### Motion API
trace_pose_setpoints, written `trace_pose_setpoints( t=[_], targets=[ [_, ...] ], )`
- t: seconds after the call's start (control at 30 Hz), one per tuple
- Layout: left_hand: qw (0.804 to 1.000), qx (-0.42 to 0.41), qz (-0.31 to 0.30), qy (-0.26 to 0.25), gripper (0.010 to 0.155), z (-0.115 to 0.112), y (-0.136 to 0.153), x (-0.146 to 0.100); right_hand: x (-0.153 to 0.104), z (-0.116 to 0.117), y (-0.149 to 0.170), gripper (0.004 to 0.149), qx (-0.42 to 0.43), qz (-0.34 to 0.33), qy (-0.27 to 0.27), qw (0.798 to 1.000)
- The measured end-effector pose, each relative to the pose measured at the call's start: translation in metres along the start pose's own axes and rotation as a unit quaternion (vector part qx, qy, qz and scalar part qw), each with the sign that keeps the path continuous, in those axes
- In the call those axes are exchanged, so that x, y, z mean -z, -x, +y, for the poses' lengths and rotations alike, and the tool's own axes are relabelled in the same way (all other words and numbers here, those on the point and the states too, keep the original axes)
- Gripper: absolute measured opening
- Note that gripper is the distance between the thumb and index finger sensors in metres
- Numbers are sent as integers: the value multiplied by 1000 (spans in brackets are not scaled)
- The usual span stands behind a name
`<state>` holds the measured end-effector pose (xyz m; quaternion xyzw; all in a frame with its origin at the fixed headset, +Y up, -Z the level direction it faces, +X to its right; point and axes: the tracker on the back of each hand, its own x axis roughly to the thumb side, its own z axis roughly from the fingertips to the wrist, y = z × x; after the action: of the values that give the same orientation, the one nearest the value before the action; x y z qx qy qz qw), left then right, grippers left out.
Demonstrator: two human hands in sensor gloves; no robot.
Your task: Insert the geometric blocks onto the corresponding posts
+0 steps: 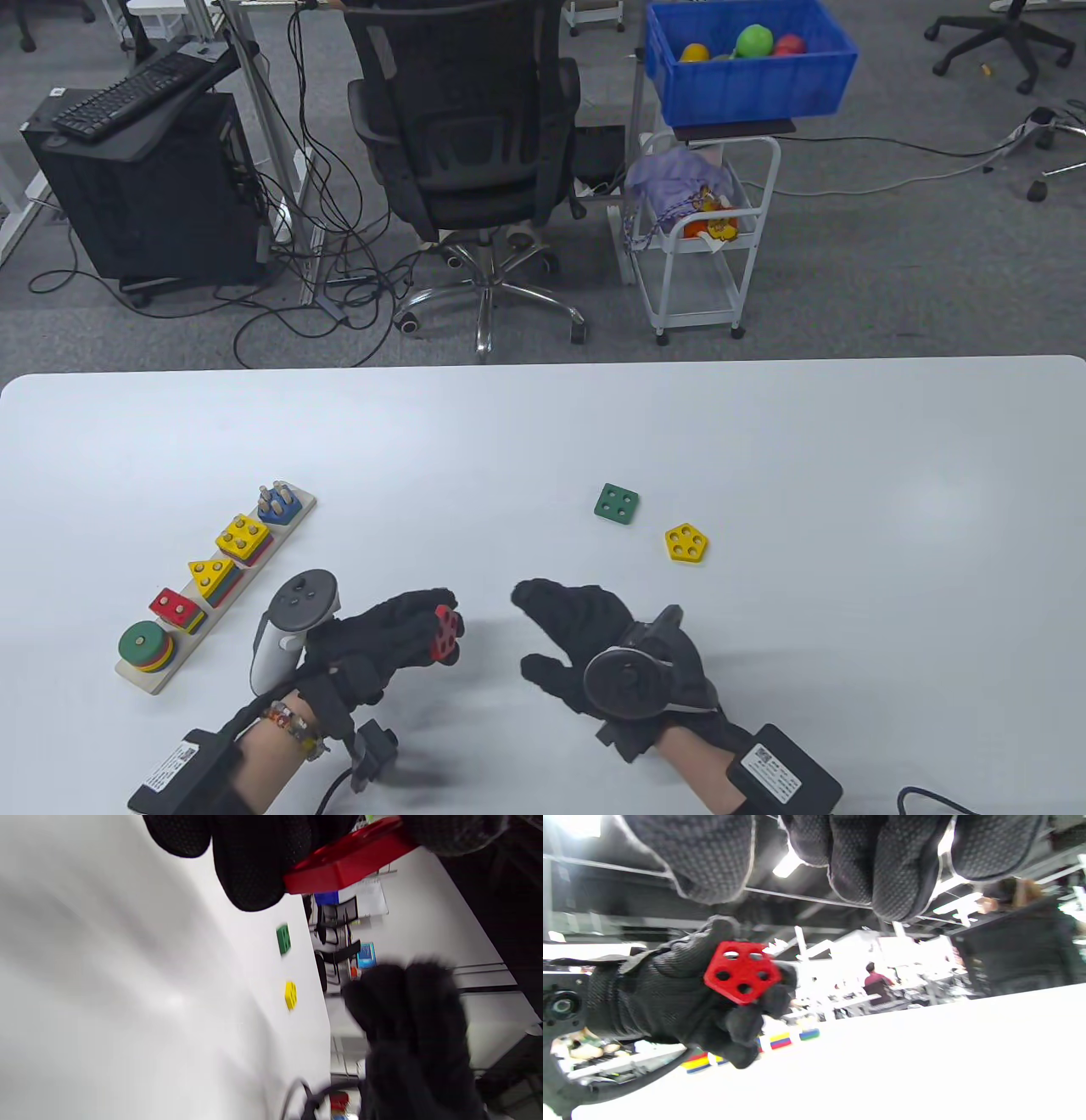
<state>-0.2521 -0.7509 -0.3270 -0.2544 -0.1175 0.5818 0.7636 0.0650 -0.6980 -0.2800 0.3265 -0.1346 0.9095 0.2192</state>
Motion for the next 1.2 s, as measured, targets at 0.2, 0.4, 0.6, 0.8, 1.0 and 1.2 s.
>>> trace_pose_setpoints(
  t=[0.2, 0.4, 0.6, 0.8, 1.0, 1.2],
  targets=[
    [990, 37, 9, -139, 71, 56, -11, -4, -45, -27, 60, 69, -43, 129, -85, 987],
    [964, 103, 36, -242, 69, 117, -37, -7, -93, -45, 102, 70, -99, 237, -119, 959],
    [894, 314, 116, -299, 67, 147, -51, 7, -93, -51, 106, 69, -144, 253, -138, 947],
    [802, 469, 193, -316, 67, 158, -40, 30, -94, -53, 107, 68, -135, 257, -150, 945],
    [787, 472, 241, -317, 69, 164, -23, 47, -95, -50, 107, 67, -129, 258, -164, 943],
    [764, 491, 275, -316, 69, 168, -13, 54, -94, -45, 107, 66, -123, 256, -179, 942]
  ],
)
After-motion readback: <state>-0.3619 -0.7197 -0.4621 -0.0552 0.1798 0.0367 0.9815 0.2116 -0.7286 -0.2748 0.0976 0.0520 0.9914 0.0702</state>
